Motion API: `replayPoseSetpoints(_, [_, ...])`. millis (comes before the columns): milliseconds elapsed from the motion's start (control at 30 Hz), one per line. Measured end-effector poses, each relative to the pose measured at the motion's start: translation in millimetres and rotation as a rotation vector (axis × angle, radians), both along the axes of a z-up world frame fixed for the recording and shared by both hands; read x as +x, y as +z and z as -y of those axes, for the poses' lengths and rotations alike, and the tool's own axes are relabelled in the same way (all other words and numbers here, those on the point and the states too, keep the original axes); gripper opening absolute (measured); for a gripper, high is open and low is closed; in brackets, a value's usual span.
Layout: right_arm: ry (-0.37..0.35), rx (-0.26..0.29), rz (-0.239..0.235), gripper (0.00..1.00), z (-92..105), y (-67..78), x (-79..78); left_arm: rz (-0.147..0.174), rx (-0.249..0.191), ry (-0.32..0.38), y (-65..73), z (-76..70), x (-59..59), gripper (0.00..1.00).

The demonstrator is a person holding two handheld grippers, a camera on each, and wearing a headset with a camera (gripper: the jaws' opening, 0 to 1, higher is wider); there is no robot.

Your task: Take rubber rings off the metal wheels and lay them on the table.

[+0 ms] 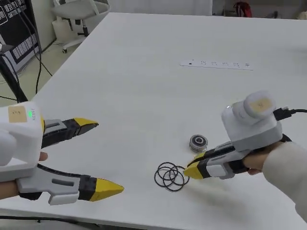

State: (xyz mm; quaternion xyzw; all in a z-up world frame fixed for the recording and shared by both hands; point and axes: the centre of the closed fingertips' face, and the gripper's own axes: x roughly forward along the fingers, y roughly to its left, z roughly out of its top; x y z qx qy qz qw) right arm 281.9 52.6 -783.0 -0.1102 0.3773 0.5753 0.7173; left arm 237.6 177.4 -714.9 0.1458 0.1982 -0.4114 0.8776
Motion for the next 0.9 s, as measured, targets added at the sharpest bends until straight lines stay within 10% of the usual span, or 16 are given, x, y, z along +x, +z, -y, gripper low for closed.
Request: replayPoseSetpoints(900, [-0.210,0.195,0.267,0.47,82.4,117.9,36.0,0.012,-0.046,0.041,10.2,-5.6,0.8,0.95])
